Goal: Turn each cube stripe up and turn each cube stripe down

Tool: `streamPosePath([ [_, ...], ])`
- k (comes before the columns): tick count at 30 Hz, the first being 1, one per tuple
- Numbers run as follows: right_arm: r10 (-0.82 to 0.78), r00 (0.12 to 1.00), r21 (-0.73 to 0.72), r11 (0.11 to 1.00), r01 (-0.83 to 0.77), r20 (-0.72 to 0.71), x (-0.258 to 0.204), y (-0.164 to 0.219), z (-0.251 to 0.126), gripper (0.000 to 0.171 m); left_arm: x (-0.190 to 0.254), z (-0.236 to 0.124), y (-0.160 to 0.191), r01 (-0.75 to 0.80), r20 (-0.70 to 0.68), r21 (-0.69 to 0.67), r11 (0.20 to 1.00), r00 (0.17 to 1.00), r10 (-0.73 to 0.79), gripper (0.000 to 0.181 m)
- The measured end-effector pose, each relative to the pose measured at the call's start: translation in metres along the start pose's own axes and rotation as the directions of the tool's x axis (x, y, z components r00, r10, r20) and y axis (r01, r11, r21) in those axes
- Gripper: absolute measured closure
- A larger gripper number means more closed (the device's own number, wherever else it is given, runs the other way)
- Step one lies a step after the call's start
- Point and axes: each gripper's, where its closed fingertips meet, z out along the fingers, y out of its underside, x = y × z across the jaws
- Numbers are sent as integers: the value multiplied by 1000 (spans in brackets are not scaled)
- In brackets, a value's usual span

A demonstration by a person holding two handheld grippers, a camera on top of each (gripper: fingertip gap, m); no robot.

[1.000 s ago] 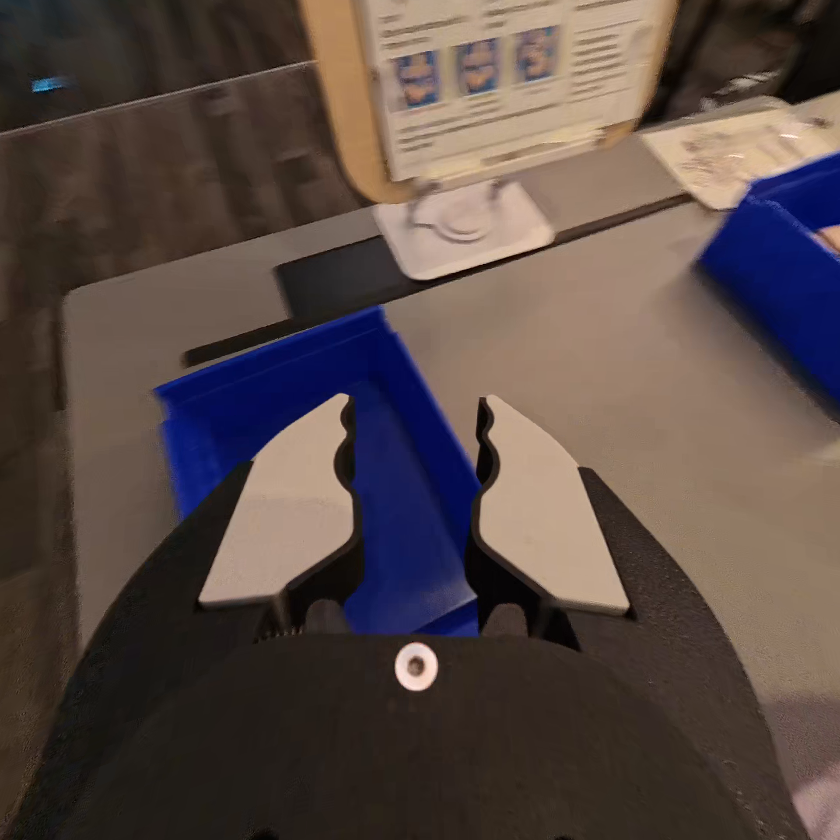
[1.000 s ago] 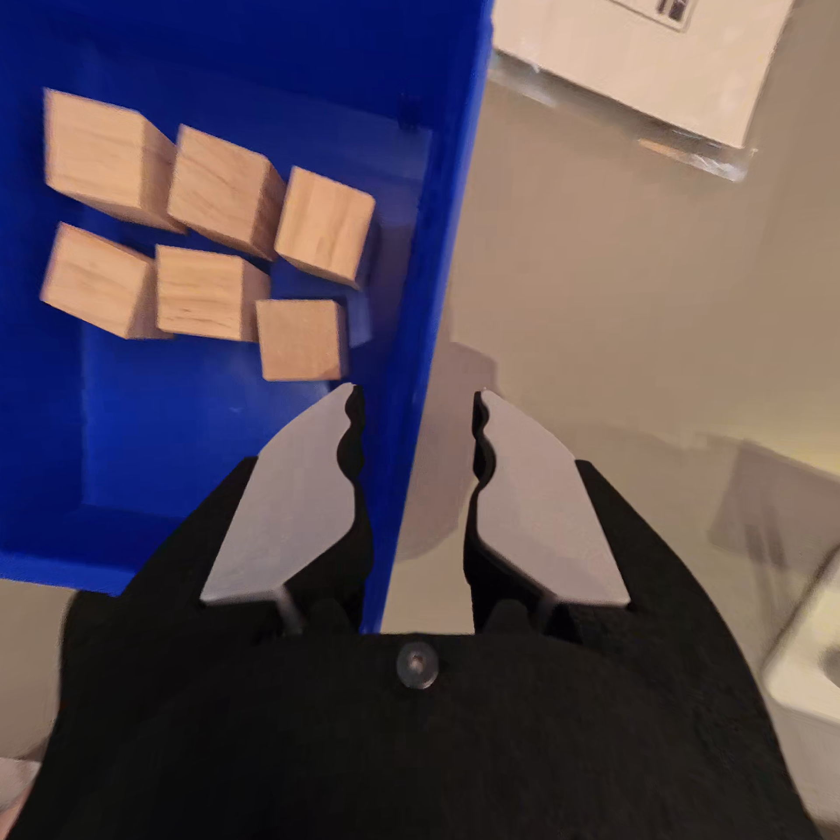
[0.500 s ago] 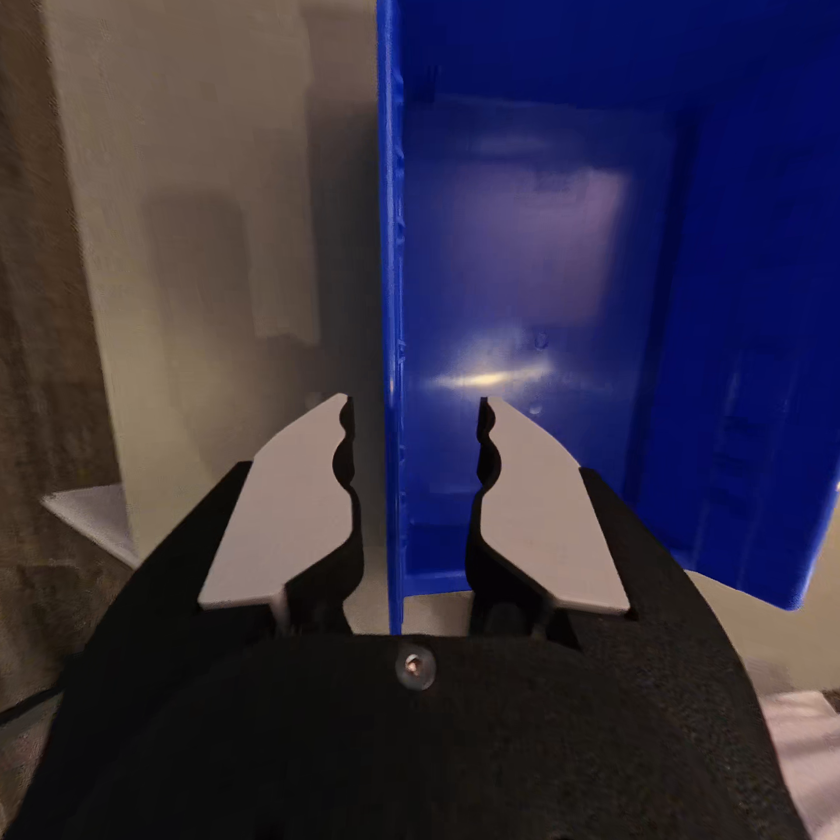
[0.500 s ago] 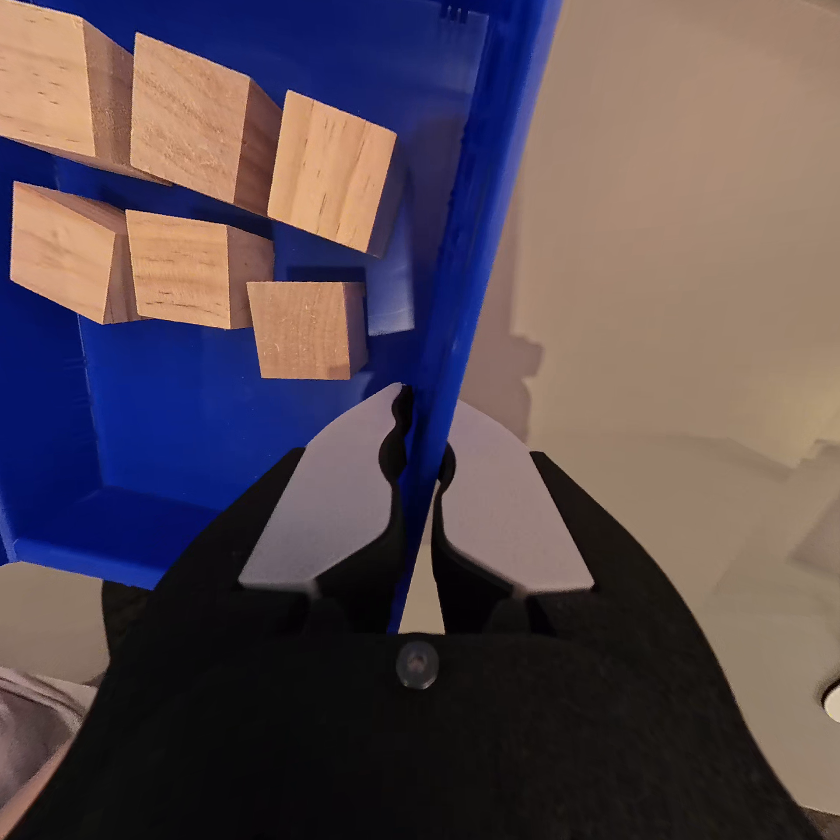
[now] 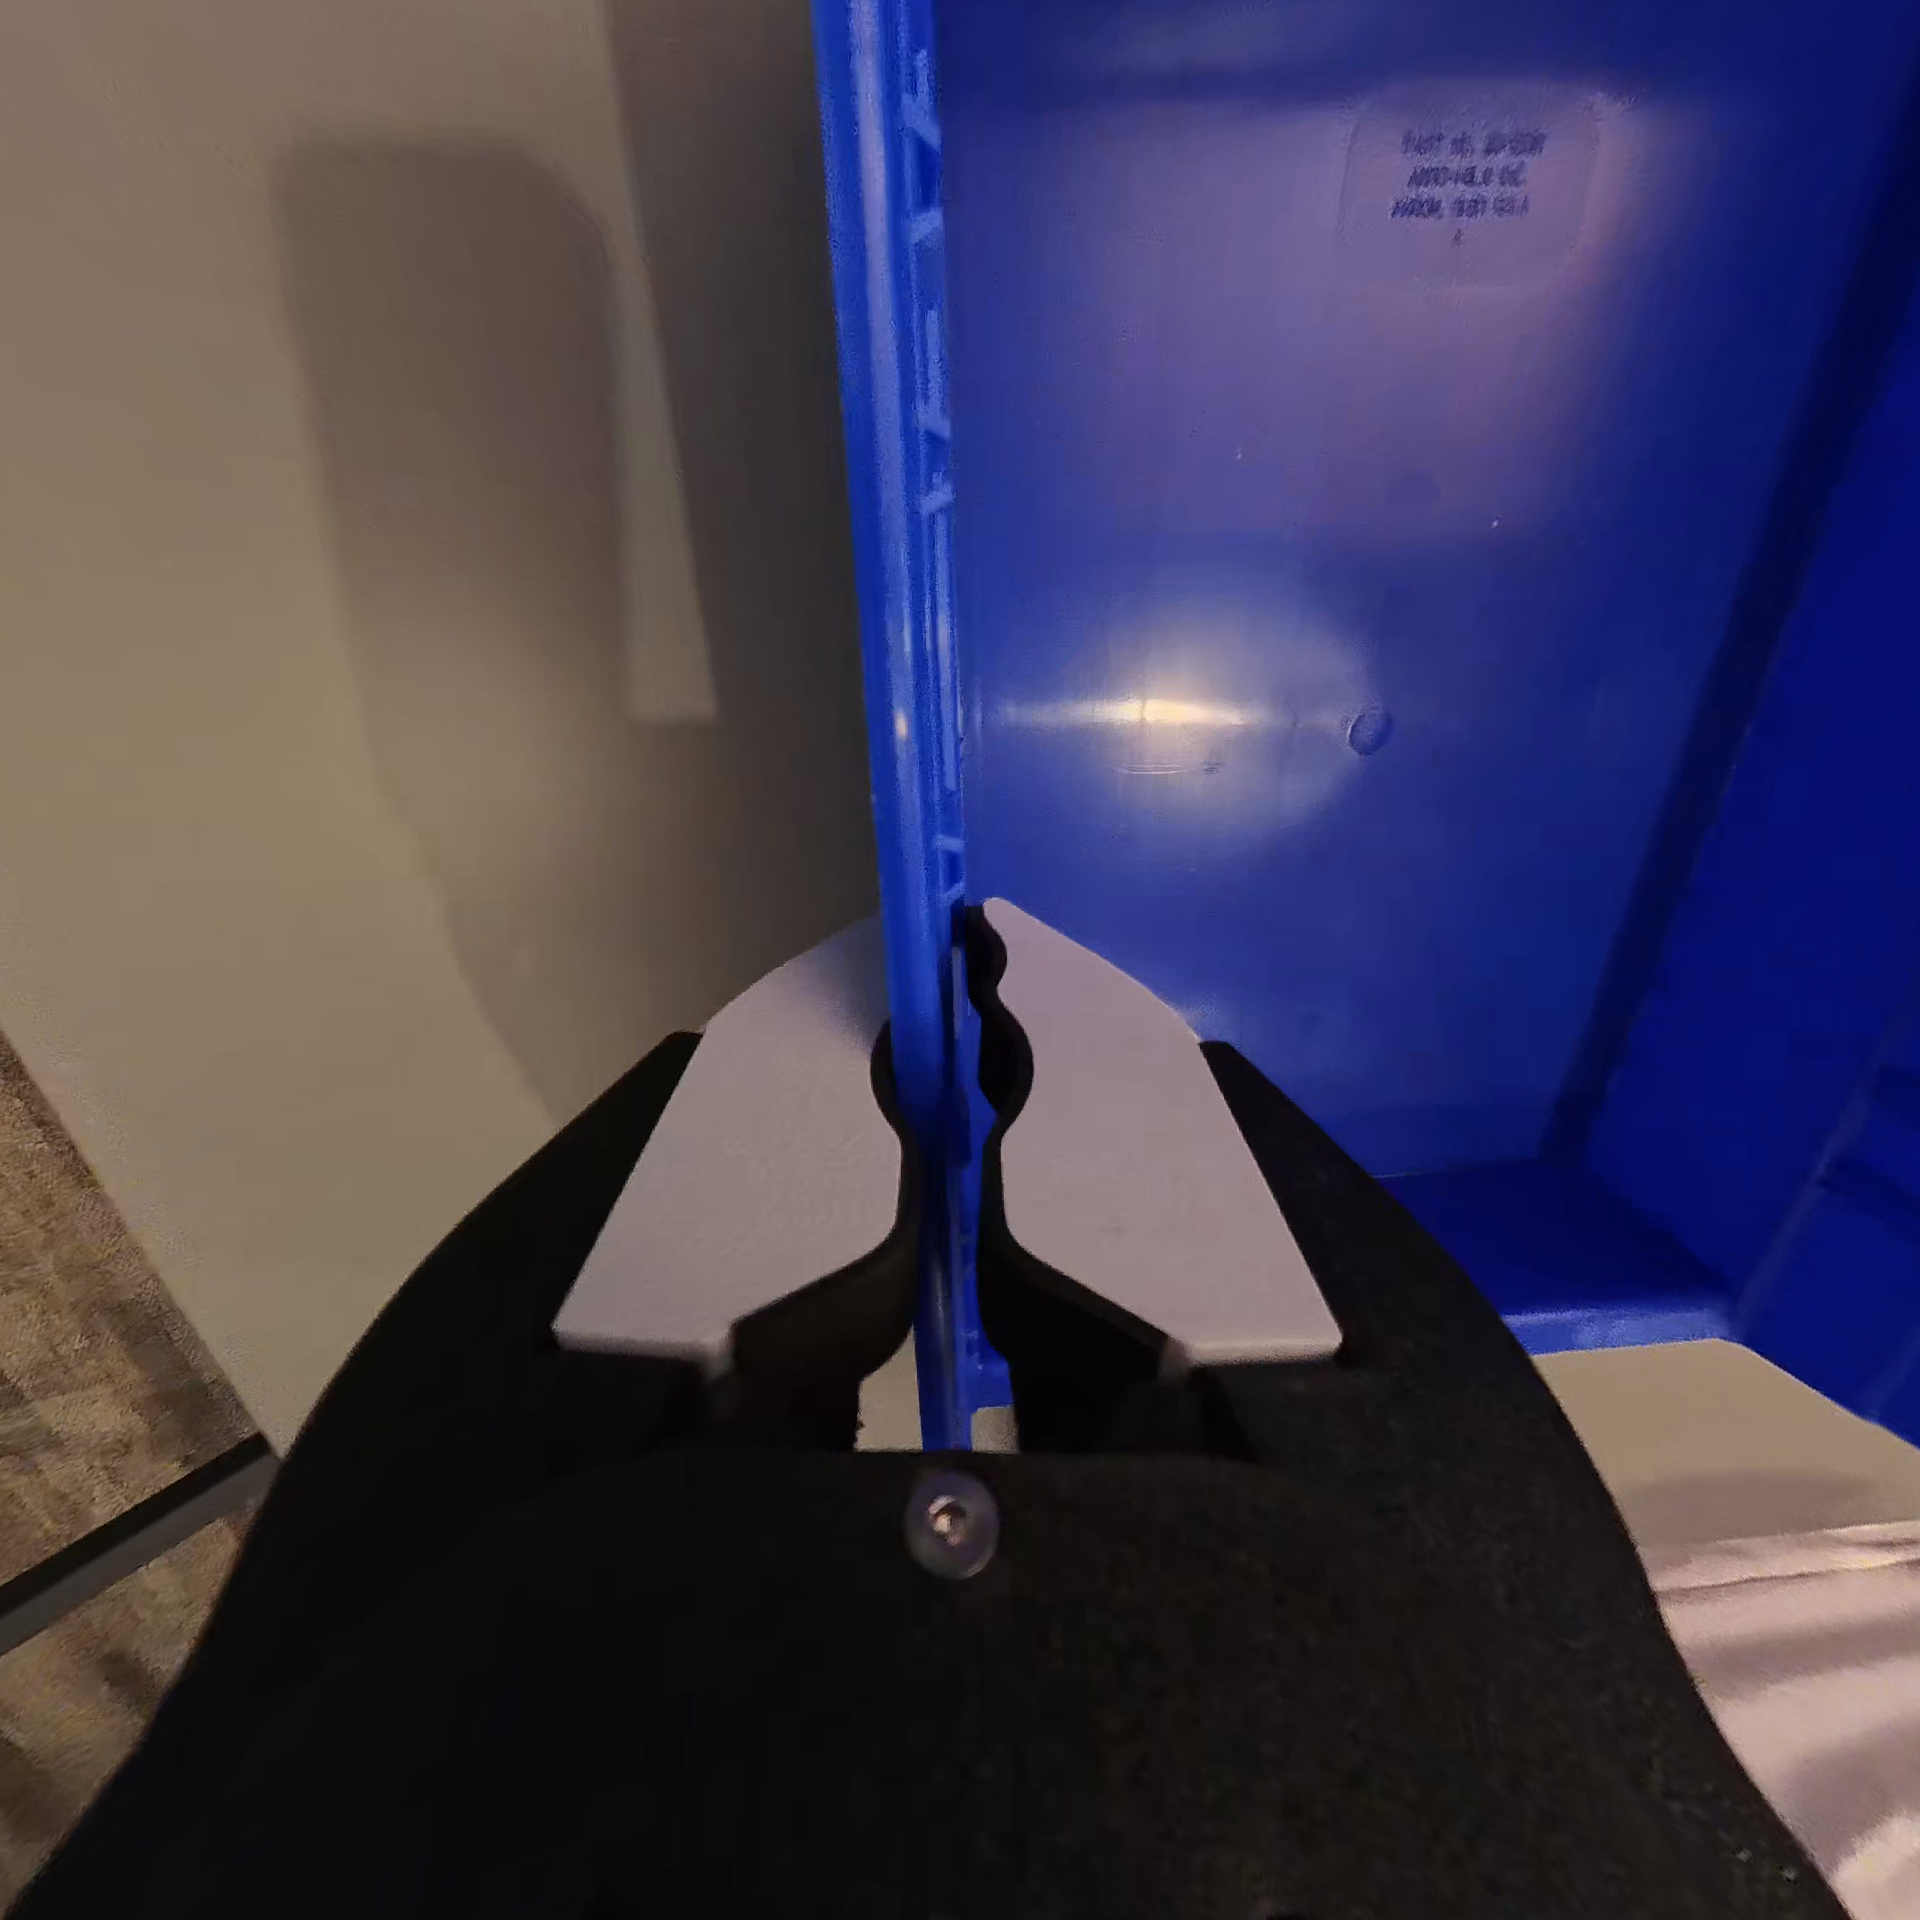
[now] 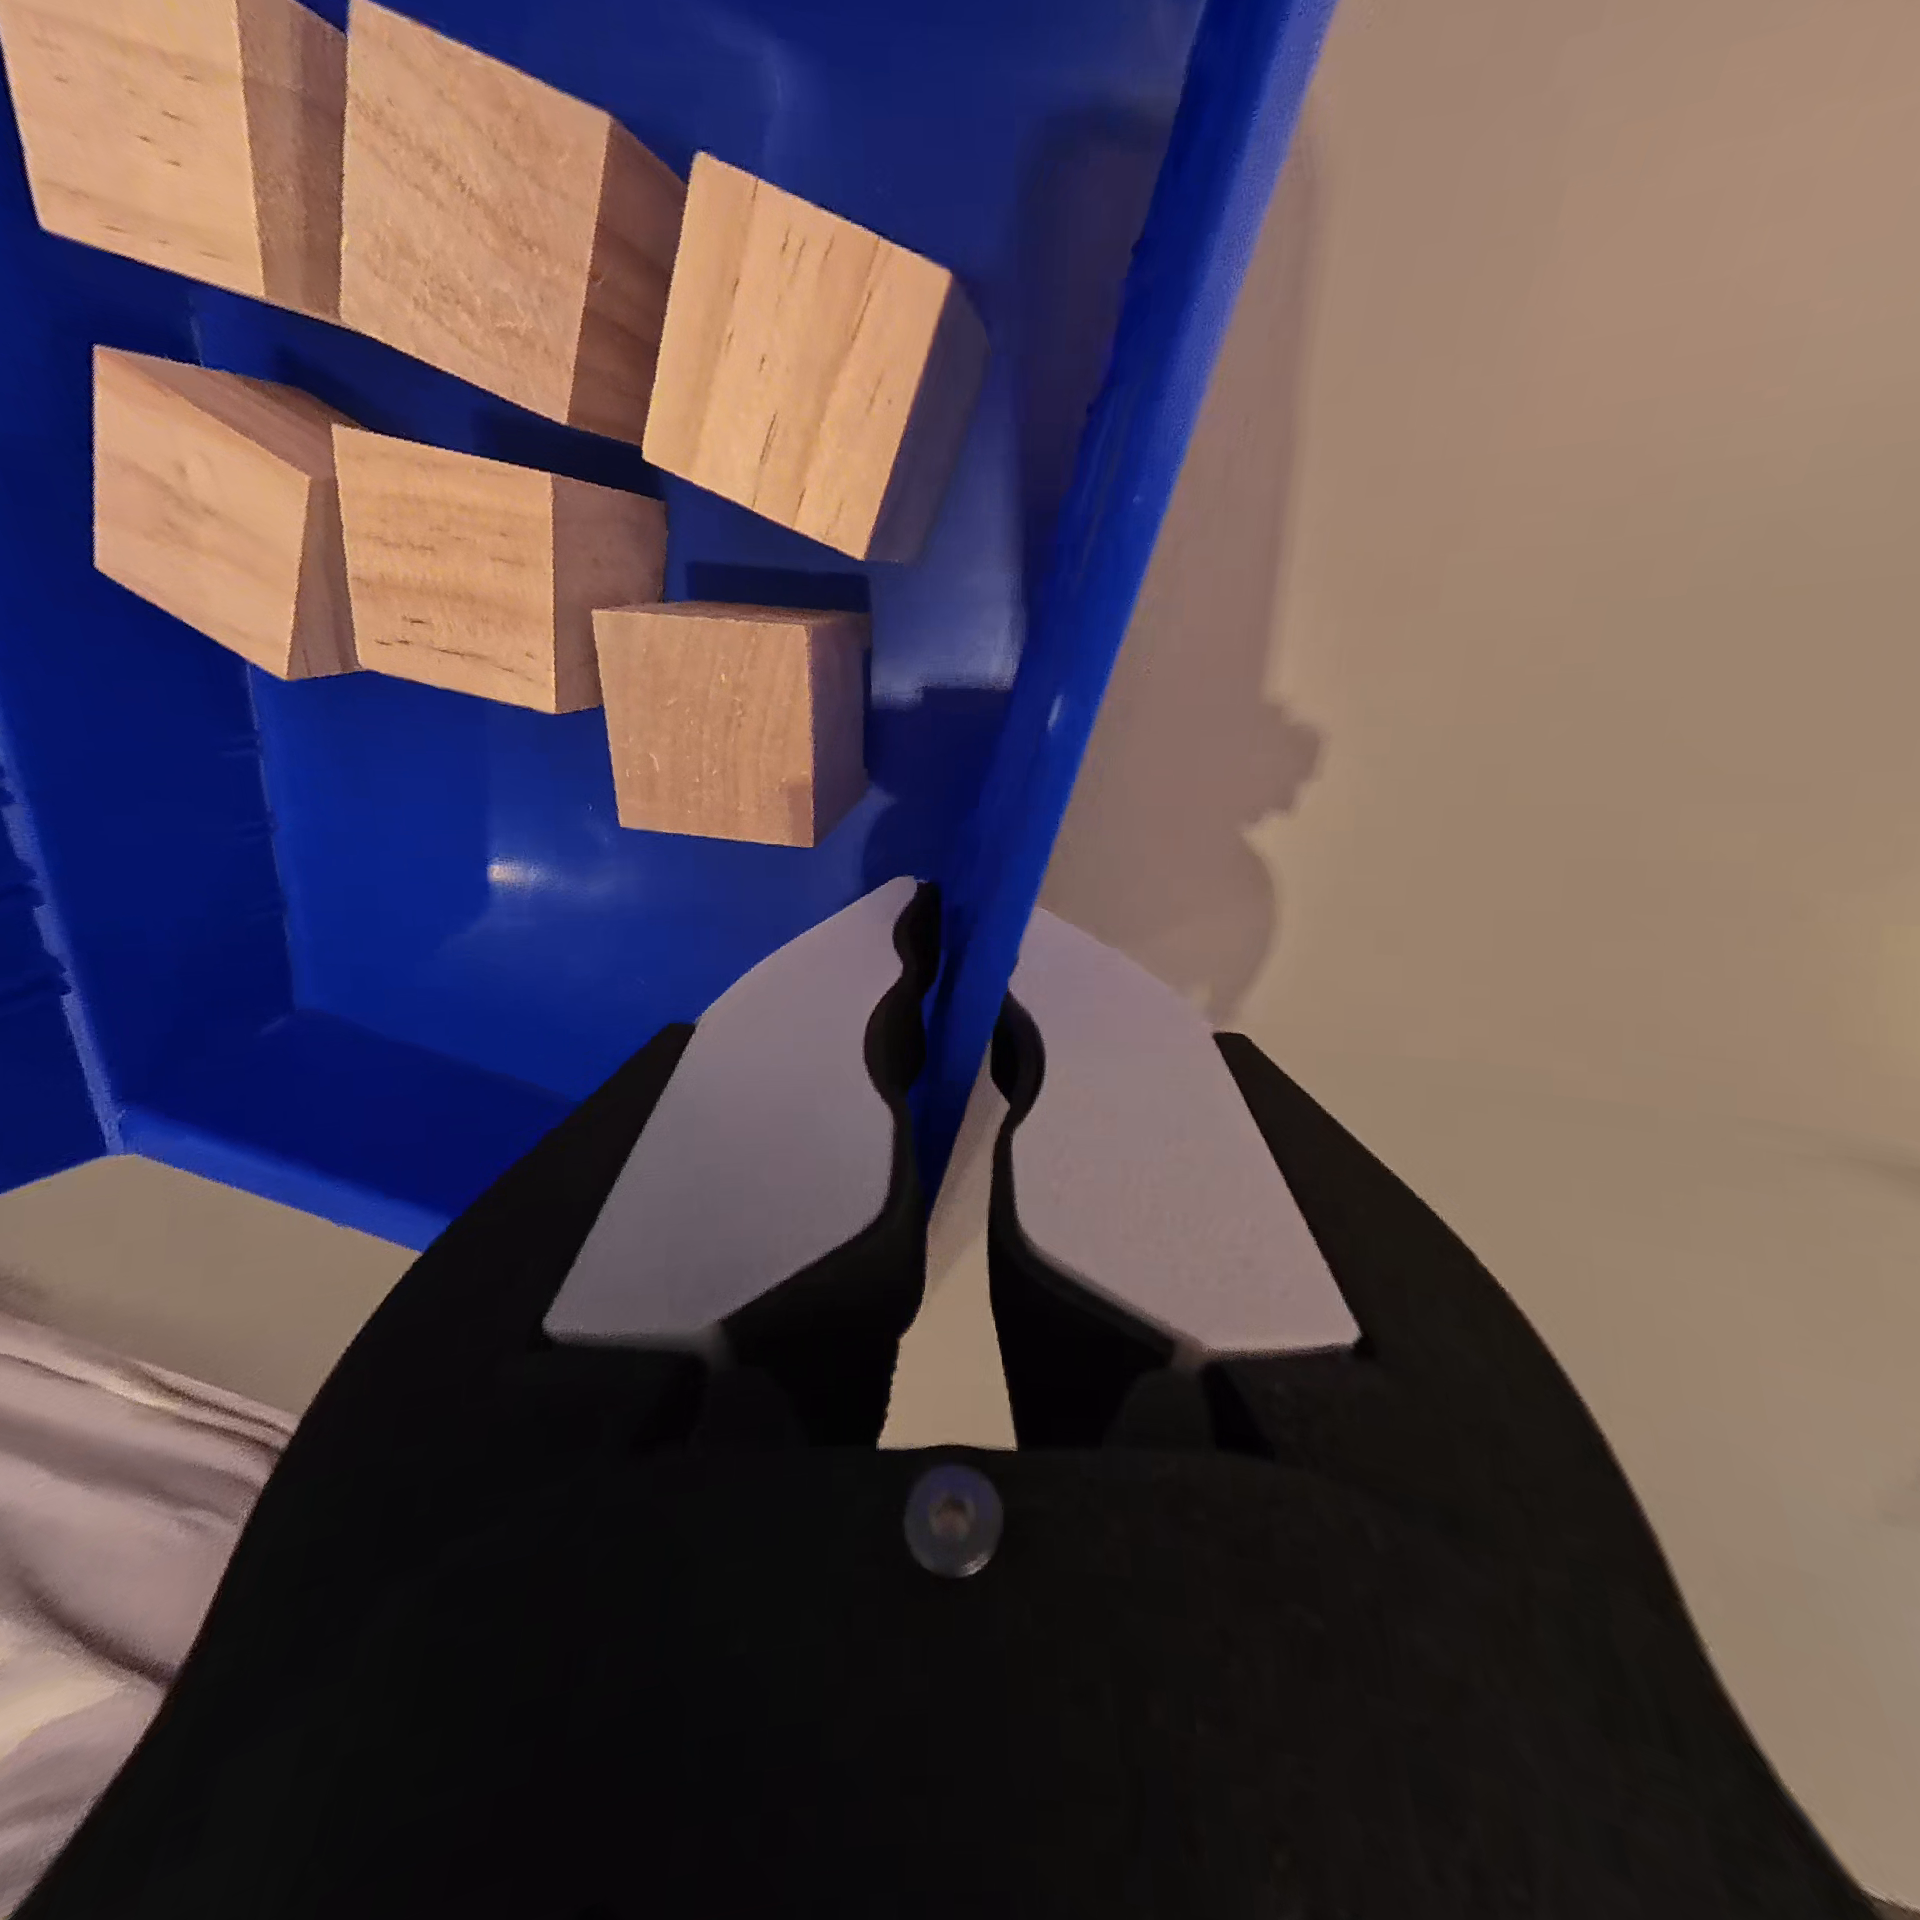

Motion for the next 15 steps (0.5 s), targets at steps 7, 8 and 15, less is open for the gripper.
streamPosePath([
  [7,-116,993,-8,993,116,-25,-43,-24,18,160,57,9,-12,-91,-1,-8,996,996,91,175],
  [8,-130,991,-23,991,129,-38,-45,-25,22,159,66,10,-13,-107,0,-8,994,994,107,174],
  [15,-100,995,-21,995,99,-24,-48,-29,26,160,127,15,-12,-242,-5,-7,970,970,242,172],
])
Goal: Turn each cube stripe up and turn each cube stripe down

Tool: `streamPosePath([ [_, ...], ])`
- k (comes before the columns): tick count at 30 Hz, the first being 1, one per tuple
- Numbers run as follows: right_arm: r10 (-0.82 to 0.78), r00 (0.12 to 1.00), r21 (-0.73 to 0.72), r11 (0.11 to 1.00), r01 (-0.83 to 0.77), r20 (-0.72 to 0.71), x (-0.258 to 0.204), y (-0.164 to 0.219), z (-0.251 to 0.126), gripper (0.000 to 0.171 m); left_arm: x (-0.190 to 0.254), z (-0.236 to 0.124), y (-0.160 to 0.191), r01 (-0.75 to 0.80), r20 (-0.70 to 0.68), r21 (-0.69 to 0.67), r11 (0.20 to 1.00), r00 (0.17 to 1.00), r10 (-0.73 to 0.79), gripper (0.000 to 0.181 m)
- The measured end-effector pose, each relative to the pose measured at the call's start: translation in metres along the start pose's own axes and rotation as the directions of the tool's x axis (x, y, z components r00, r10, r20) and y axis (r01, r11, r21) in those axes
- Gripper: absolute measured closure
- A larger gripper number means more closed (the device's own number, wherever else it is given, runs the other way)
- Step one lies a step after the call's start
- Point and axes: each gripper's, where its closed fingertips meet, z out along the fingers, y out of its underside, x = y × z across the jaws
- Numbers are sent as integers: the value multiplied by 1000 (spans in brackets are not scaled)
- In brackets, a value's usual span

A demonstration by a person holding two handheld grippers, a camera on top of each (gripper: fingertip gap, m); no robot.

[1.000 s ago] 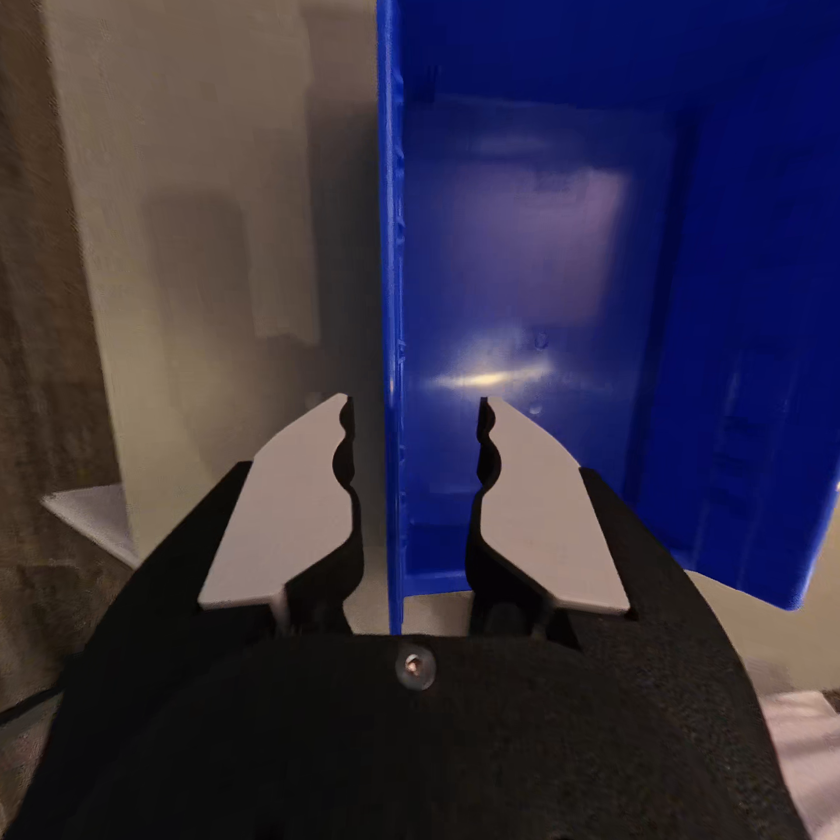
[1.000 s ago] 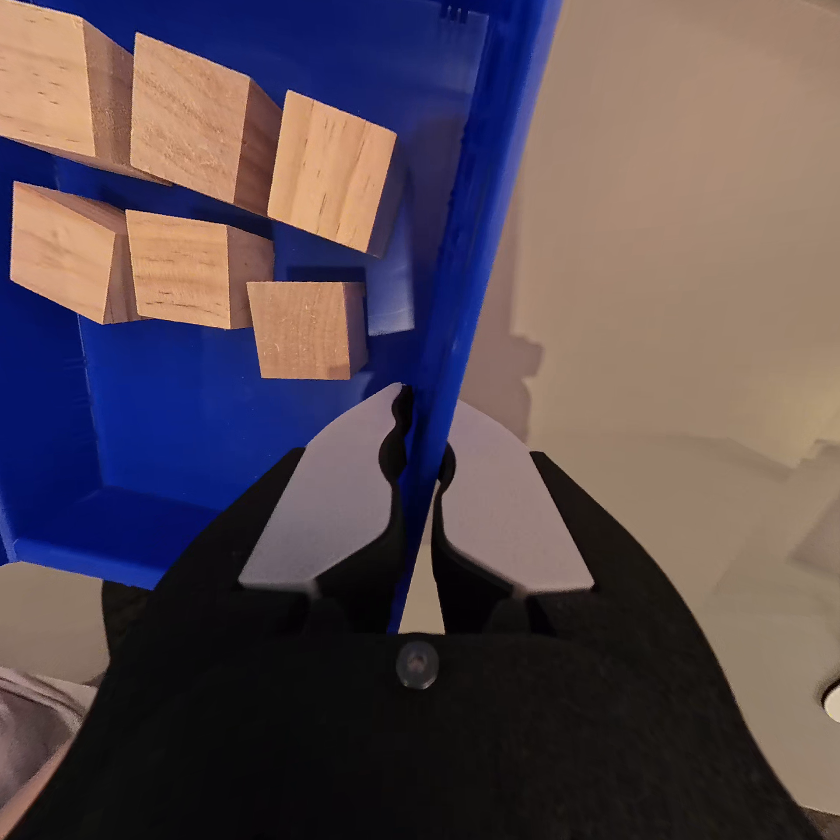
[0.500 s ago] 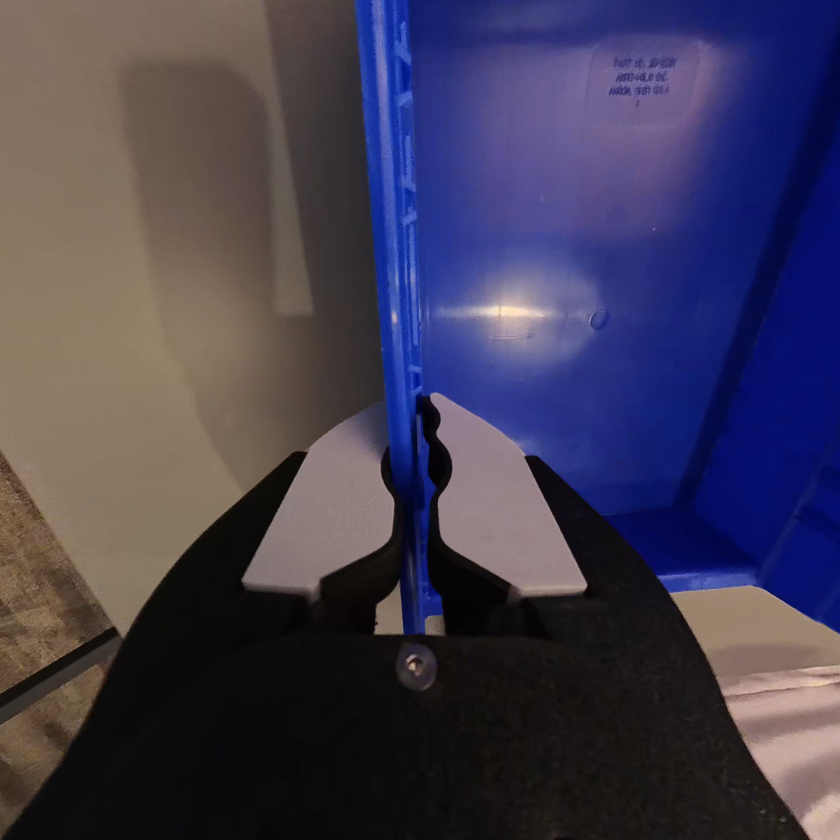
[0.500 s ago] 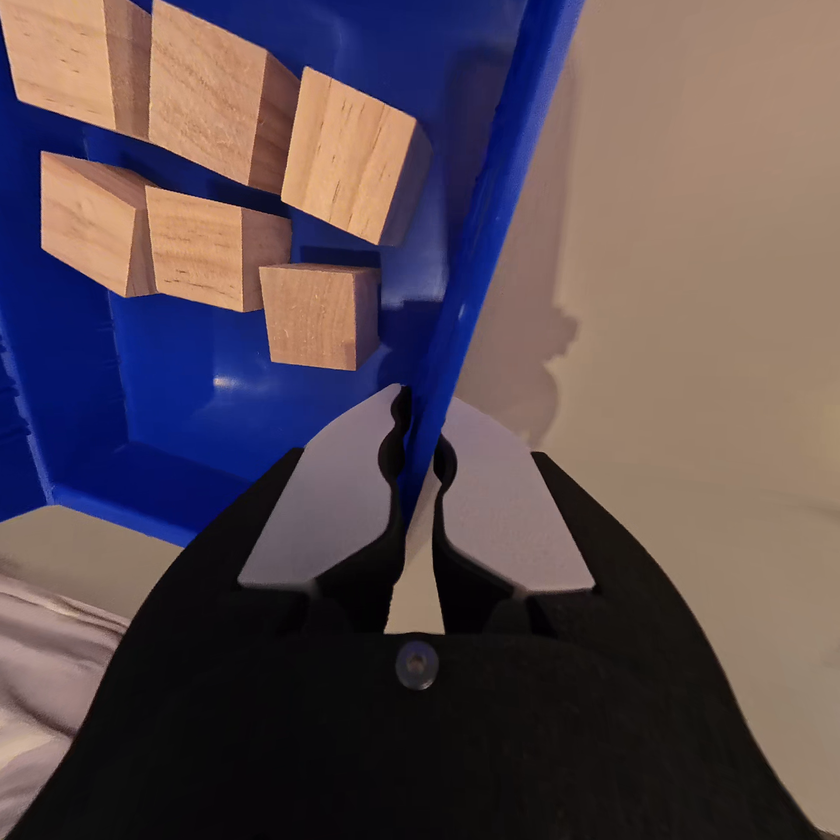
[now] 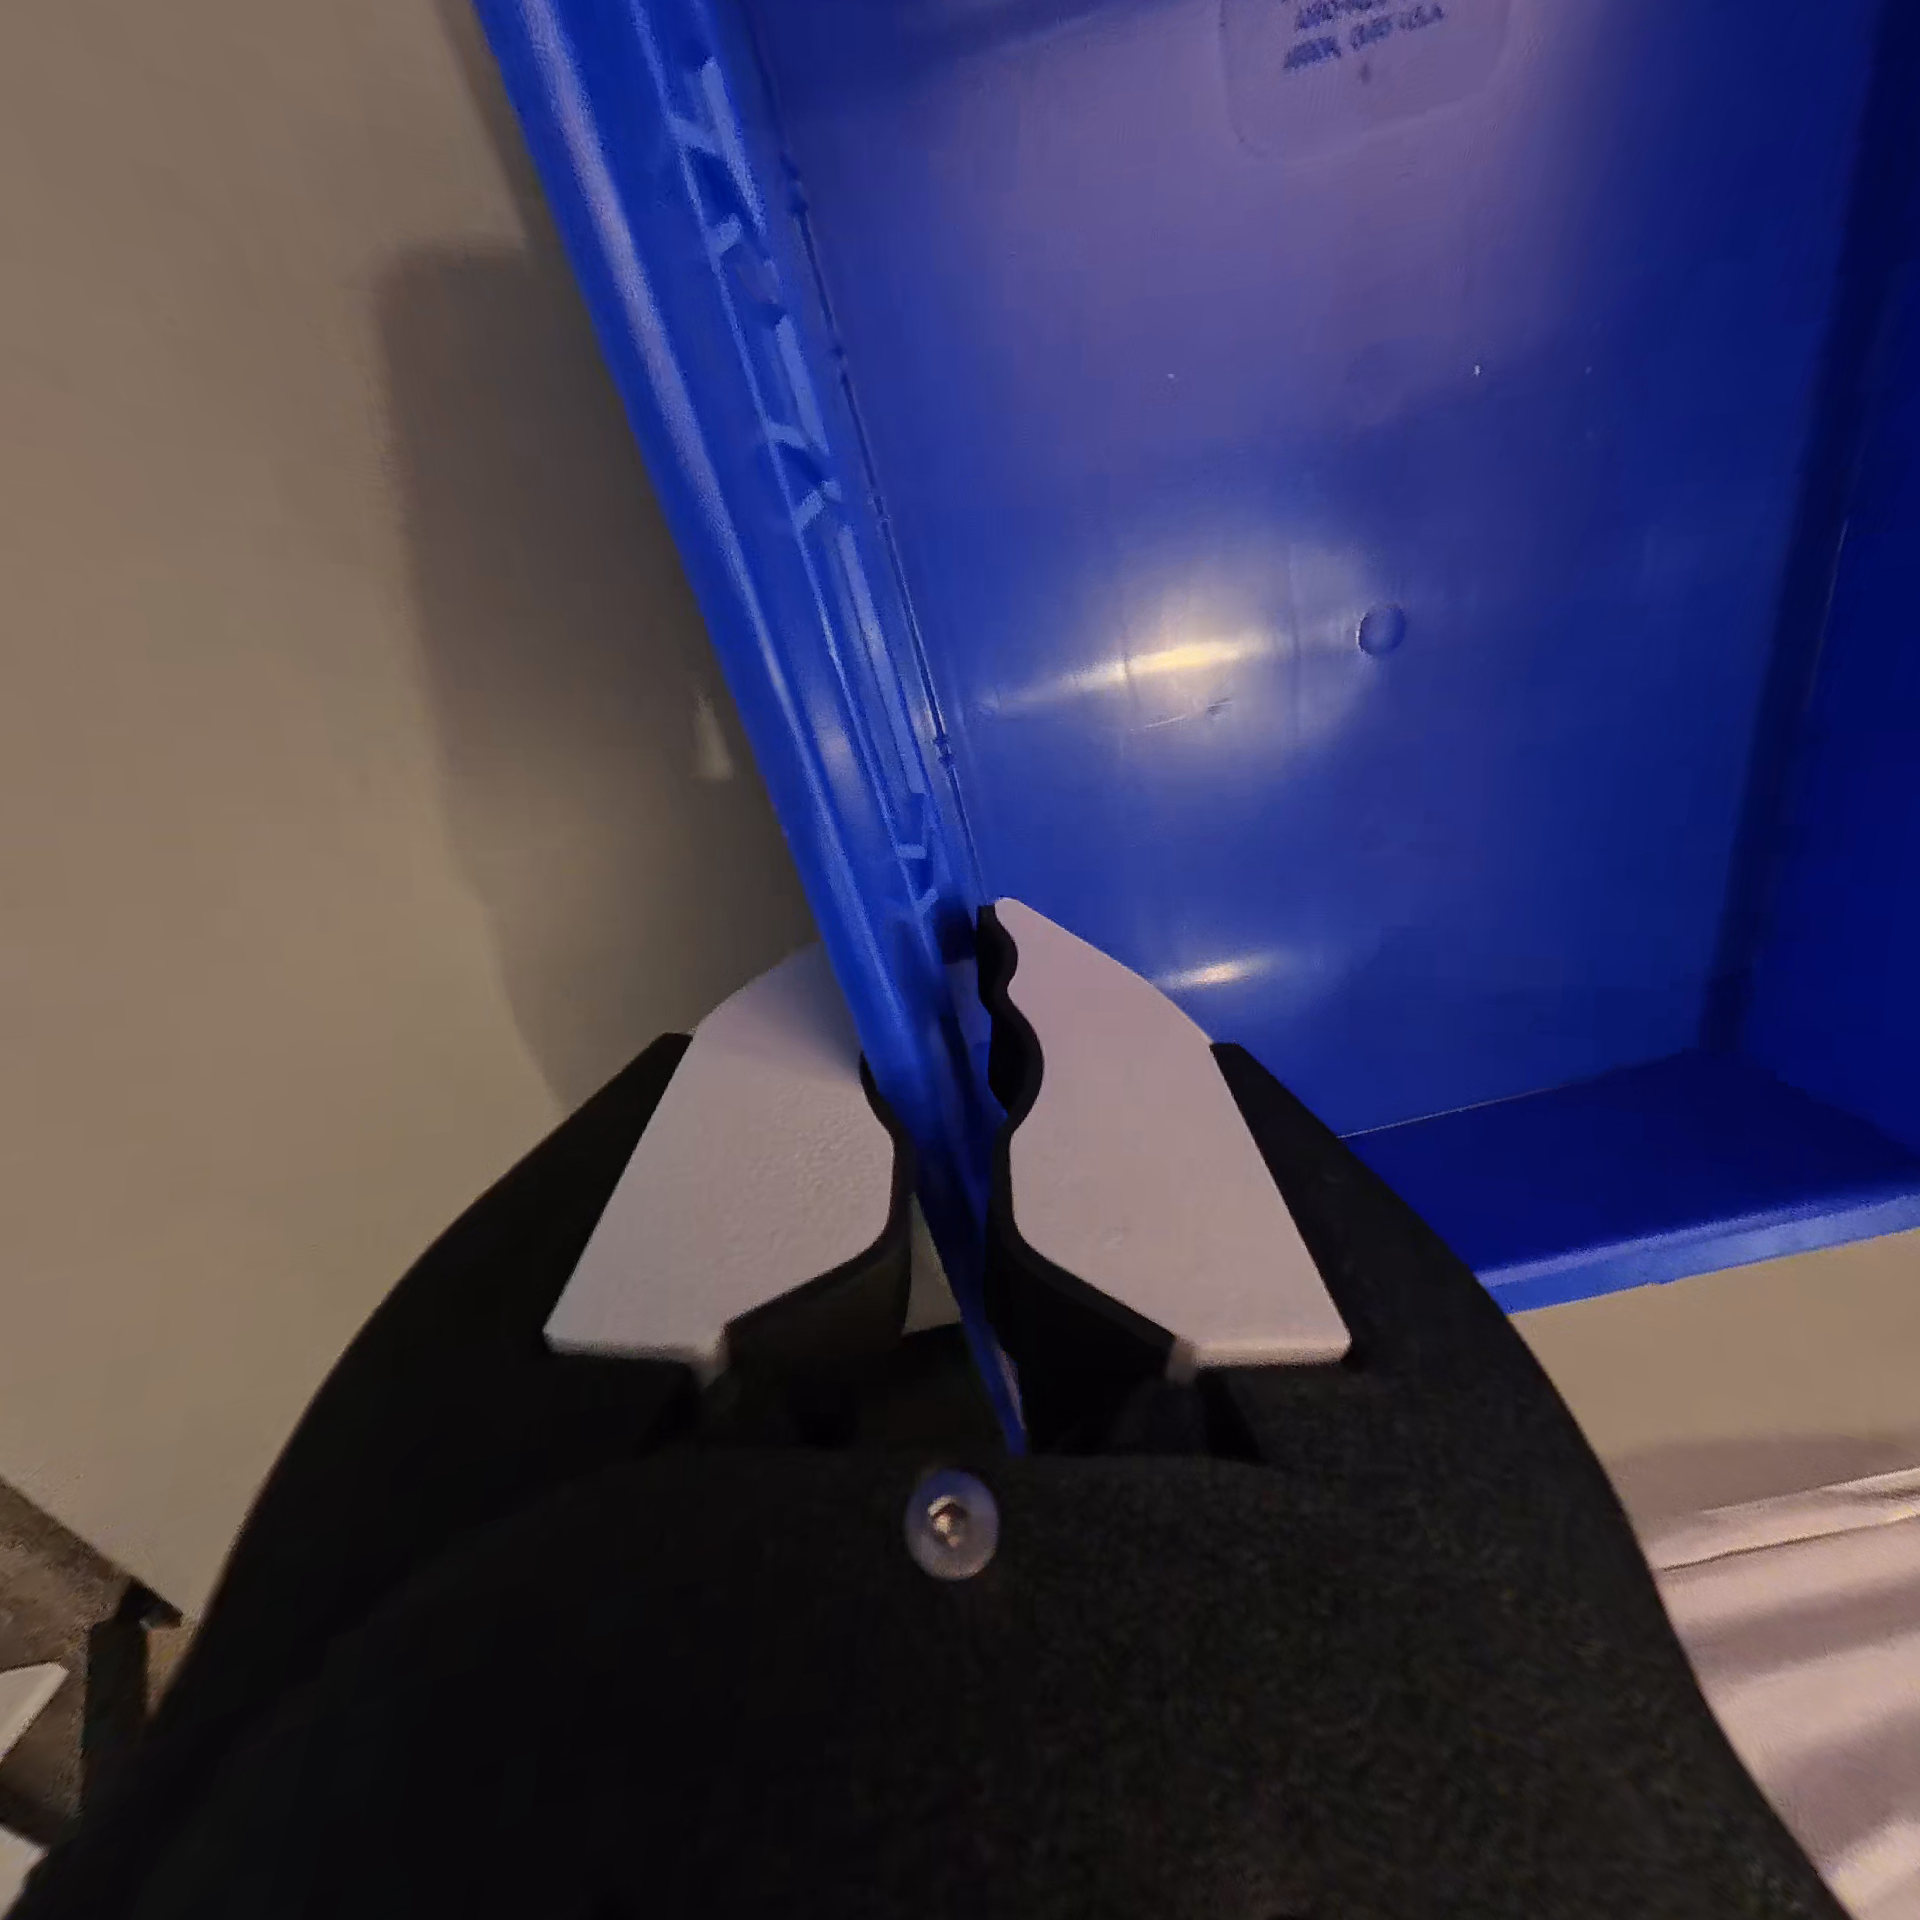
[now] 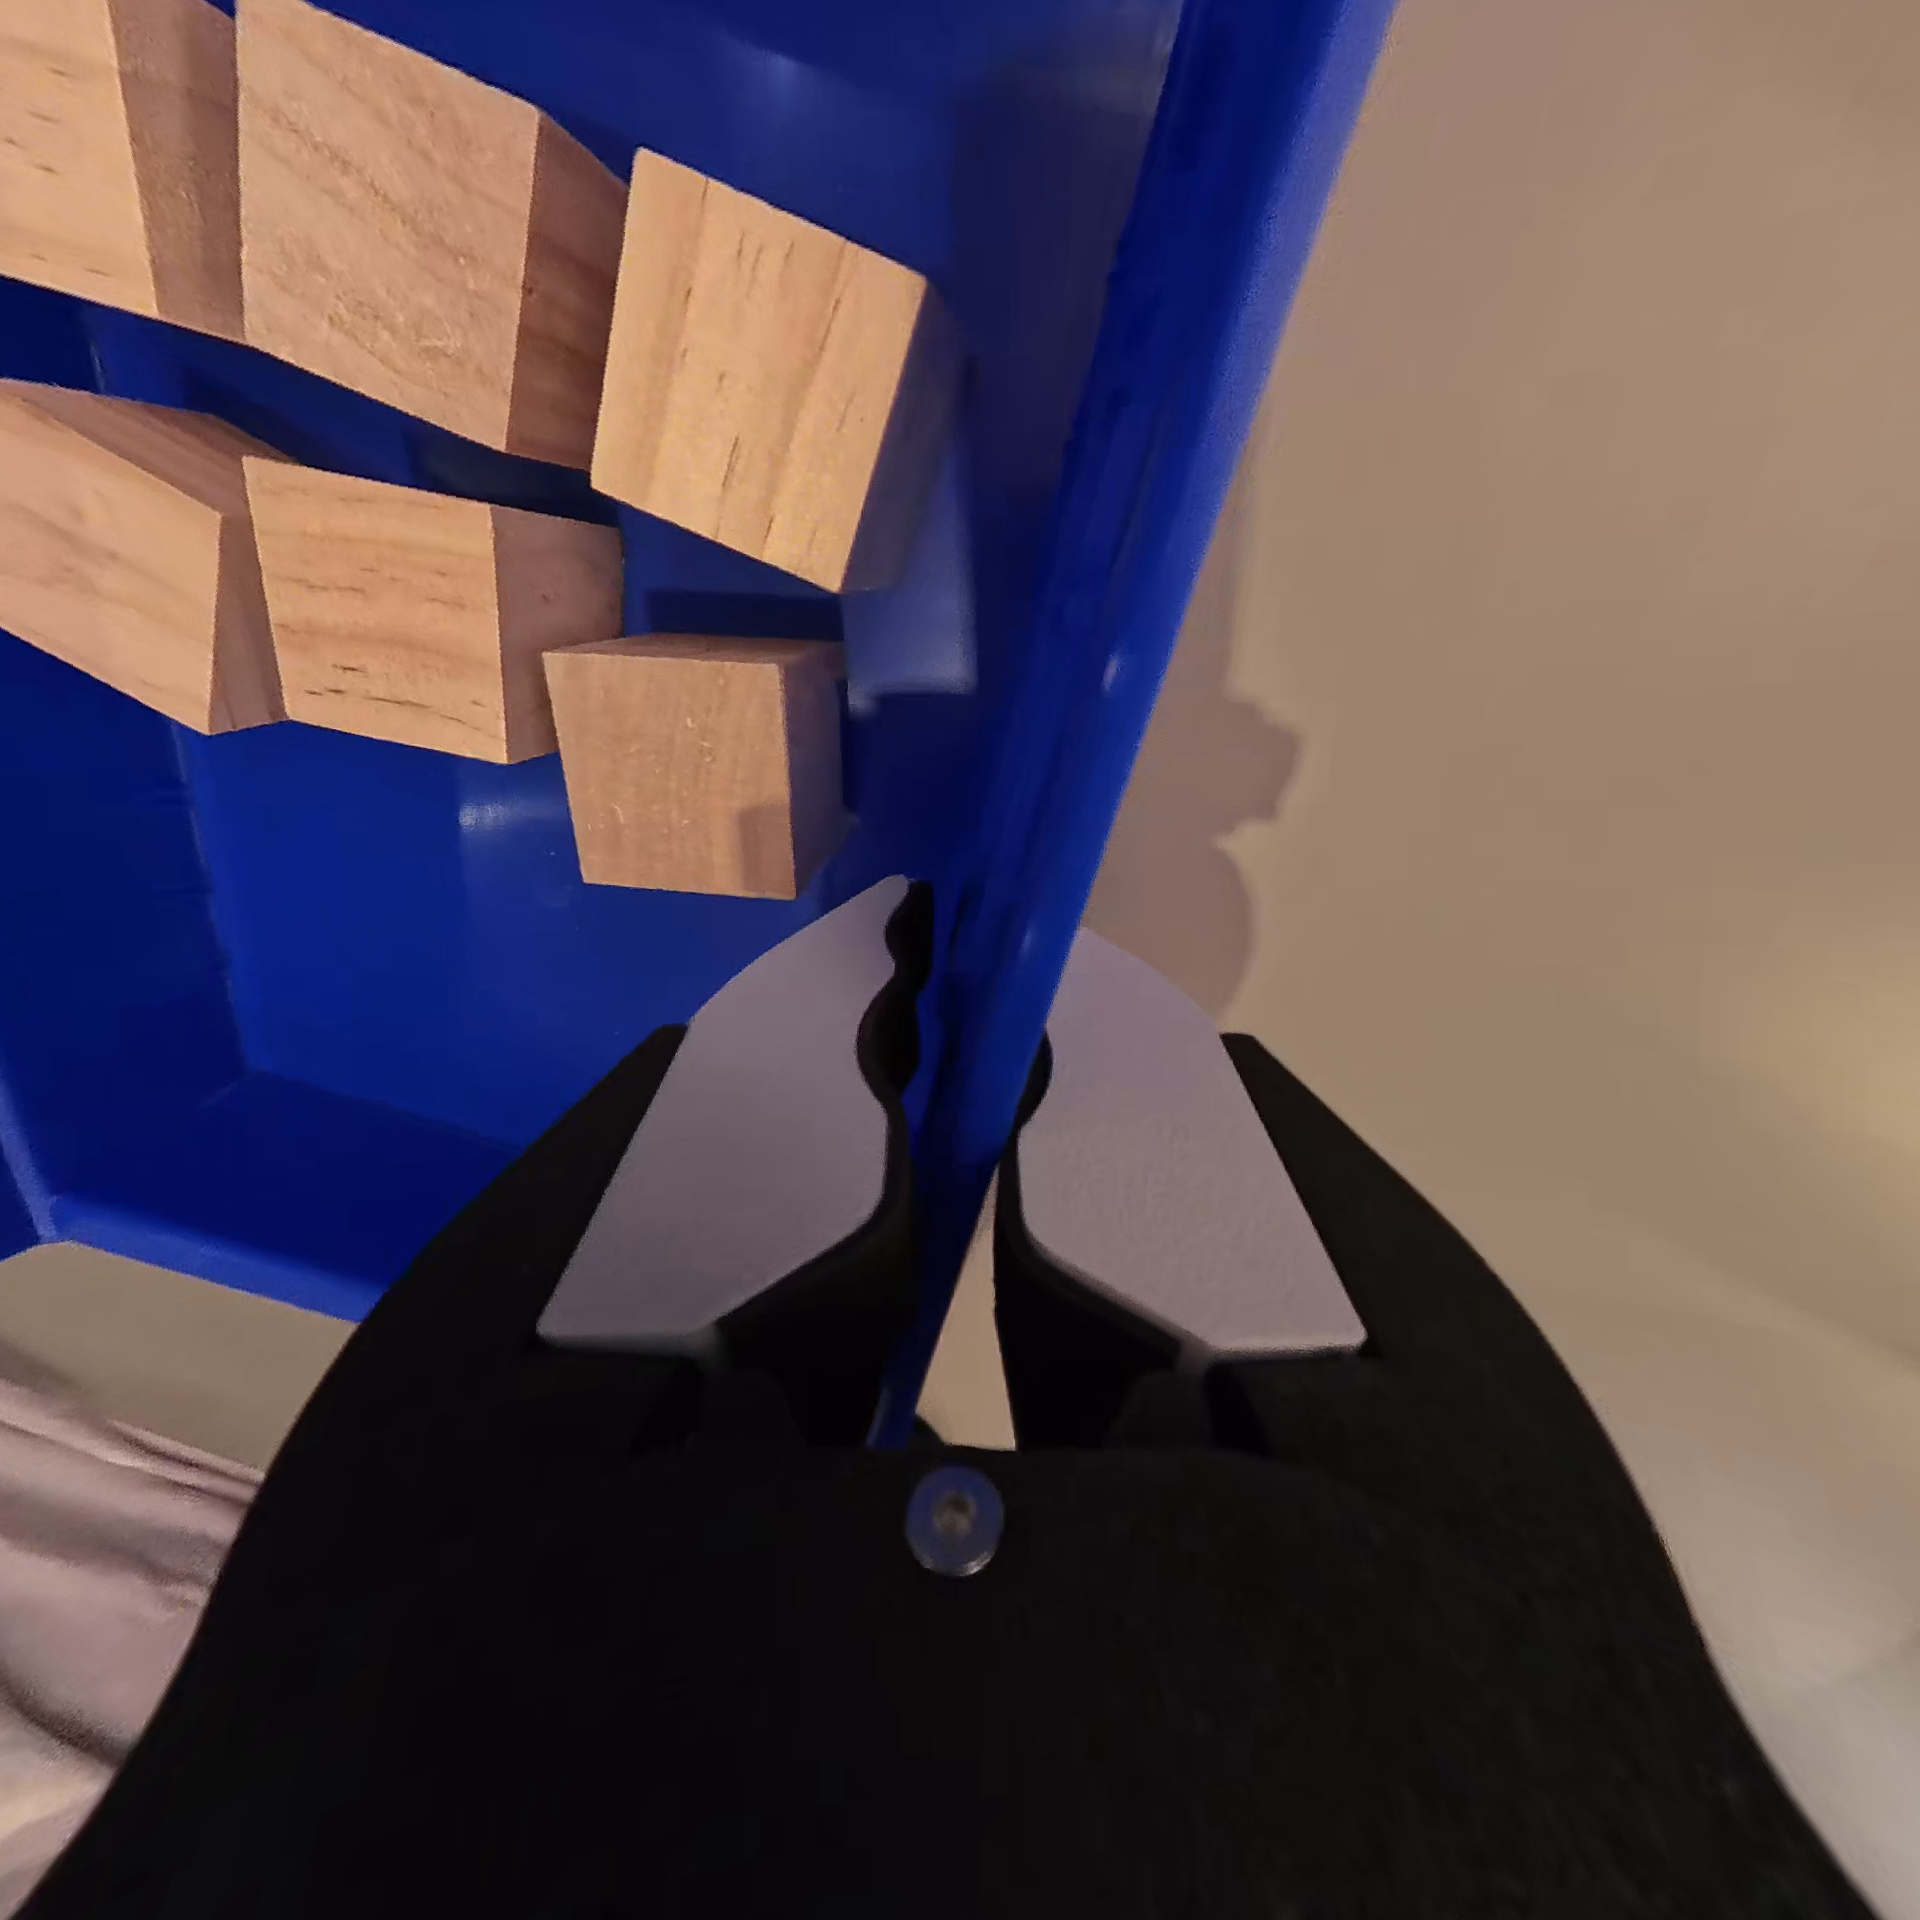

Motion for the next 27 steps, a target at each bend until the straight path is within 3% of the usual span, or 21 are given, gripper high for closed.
streamPosePath([
  [6,-18,999,-25,1000,19,33,-19,0,3,158,36,4,-10,-93,28,26,995,995,93,165],
  [17,27,992,-41,999,-22,126,-30,2,4,154,56,6,-16,-123,-3,57,991,992,123,165],
  [24,39,999,3,999,-39,-35,-15,-15,10,161,66,4,-18,-147,-29,65,987,988,149,162],
  [27,51,999,2,999,-51,3,-17,-15,10,163,66,-7,-17,-146,-62,89,985,987,152,159],
])
